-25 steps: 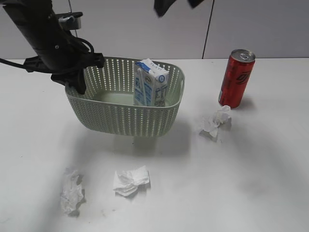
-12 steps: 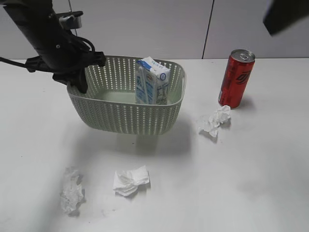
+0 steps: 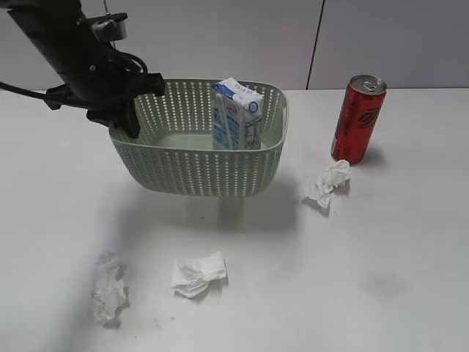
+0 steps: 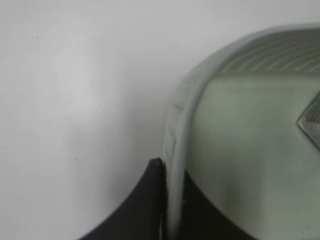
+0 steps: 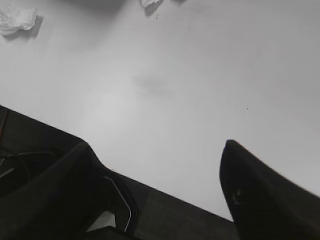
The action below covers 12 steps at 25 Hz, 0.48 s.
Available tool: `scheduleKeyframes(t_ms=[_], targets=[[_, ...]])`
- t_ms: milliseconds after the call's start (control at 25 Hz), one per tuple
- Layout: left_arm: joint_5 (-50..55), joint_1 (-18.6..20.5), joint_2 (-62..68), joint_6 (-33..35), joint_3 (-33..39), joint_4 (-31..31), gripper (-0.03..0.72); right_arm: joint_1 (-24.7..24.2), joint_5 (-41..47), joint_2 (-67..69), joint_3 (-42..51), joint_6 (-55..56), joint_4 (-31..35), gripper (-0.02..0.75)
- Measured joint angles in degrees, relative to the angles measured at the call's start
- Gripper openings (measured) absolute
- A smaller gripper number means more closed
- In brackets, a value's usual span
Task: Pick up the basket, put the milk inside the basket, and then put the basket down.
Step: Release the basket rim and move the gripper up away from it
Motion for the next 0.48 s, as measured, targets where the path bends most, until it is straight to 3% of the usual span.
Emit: scheduleKeyframes(t_ms=[200,480], targets=[[-0.07,0.00,0.00,0.00,0.00,-0.06,-0.015,0.00,-4.45,-15.50,10.56,0.06,-0.05,0.592],[0.05,0.00,0.00,0.00,0.00,-0.11,-0.015,0.00,-6.63,-20.32,12.17,-0.24,0.79,0.592]])
